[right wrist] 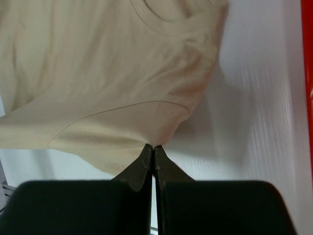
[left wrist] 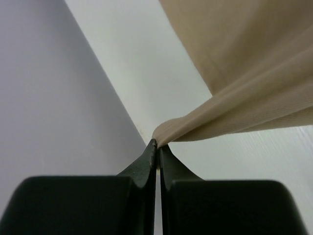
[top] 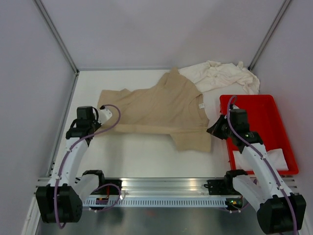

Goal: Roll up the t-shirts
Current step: Fold the tshirt

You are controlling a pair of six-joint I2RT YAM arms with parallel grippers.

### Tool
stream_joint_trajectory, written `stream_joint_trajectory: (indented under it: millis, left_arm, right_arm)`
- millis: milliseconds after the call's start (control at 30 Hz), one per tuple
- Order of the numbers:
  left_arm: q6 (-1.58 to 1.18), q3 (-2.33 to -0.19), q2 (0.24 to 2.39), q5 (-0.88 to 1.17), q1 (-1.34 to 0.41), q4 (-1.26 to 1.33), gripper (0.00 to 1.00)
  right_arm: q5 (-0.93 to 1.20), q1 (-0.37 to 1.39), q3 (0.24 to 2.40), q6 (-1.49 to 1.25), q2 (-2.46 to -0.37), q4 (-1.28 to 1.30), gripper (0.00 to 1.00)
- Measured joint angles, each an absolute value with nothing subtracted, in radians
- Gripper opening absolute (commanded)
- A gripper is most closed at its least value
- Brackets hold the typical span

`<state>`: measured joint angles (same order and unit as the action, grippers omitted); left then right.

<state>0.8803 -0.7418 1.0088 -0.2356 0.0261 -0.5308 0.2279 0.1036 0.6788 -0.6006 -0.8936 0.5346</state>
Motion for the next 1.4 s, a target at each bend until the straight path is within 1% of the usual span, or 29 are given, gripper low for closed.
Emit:
stream_joint_trajectory:
  millis: [200, 367, 500, 600, 767, 900, 1133, 1400]
  left_arm:
    - [0.915, -0.569, 0.912, -0.233, 0.034, -0.646, 0.02]
    - [0.915, -0.529, 0.863, -0.225, 0.038, -0.721, 0.02]
    - [0.911, -0.527, 0.872, -0.225, 0.038, -0.732, 0.02]
    - [0.893, -0.560, 0.923, -0.223, 0.038, -0.735, 0.02]
    - [0.840, -0.701, 1.104, -0.208, 0.039, -0.700, 0.02]
    - [0.818, -0.756, 1.223, -0.202, 0.039, -0.651, 0.02]
    - [0.799, -0.822, 1.375, -0.200, 0.040, -0.616, 0.02]
    - [0.790, -0.901, 1.470, -0.201, 0.040, -0.576, 0.02]
  right_arm:
    - [0.229, 0.135, 0.531, -0.641, -0.810, 0.592, 0.00]
    - [0.231, 0.142, 0.487, -0.661, -0.750, 0.606, 0.00]
    - [0.228, 0.144, 0.490, -0.662, -0.784, 0.596, 0.00]
    - [0.219, 0.147, 0.531, -0.657, -0.863, 0.579, 0.01]
    - [0.207, 0.147, 0.624, -0.639, -1.061, 0.456, 0.00]
    - [0.197, 0.147, 0.665, -0.628, -1.213, 0.364, 0.00]
    - [0.182, 0.147, 0.768, -0.604, -1.372, 0.284, 0.00]
    - [0.178, 0.148, 0.892, -0.584, -1.506, 0.244, 0.00]
